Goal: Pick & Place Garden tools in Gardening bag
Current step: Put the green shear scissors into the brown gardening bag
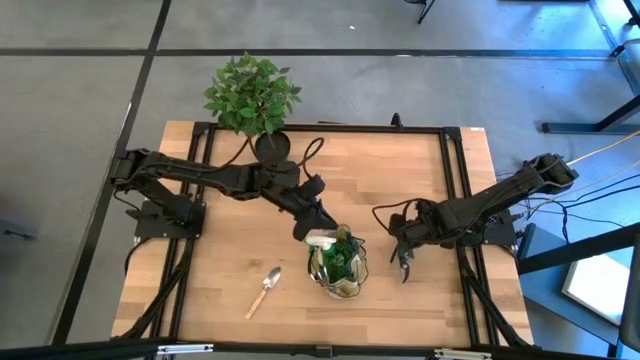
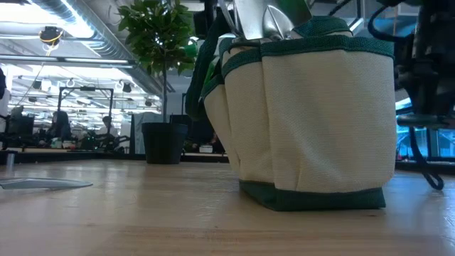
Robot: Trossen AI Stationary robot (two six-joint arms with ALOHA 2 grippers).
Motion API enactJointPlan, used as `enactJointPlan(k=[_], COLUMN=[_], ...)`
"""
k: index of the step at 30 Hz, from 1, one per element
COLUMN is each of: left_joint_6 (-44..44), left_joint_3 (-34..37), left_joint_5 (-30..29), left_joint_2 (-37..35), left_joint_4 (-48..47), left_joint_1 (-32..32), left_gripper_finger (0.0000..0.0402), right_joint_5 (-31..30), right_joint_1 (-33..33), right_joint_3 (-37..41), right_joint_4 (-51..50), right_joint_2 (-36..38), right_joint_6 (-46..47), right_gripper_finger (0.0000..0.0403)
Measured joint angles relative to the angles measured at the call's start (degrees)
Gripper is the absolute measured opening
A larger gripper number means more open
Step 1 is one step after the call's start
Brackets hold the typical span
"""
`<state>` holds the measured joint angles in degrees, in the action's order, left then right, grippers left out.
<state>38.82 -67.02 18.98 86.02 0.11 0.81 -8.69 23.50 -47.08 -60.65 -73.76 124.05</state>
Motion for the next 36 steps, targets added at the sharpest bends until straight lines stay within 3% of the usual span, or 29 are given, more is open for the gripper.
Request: enactJointPlan(k=[6,13,26,36], left_joint_6=[0.9,0.9,2.5,9.0], left_joint_3=[0.0,0.0,0.0,0.0], left_joint_5=[-6.8,-7.4,-10.4,-10.4], left_joint_2=[0.0,0.0,1.1,9.1], left_joint_4=[-2.4,-2.4,-1.2,13.9], left_joint_1=[-0.8,-2.1,-2.1,-0.8], left_gripper_finger=[0.0032,0.0038,0.012,0.0159], right_joint_5=[-4.2,-9.0,-13.6,-14.2], right_joint_1=[-1.6,-3.9,-8.0,-10.9], right_joint_3=[-6.5,-12.7,-19.6,-20.2], right_joint_4=[-6.1,-9.5,-11.5,-10.8], right_joint_2=[0.0,0.0,0.0,0.0], right_joint_6=[-2.5,-6.3,-13.3,-15.5], right_gripper_finger=[0.004,0.004,0.004,0.004])
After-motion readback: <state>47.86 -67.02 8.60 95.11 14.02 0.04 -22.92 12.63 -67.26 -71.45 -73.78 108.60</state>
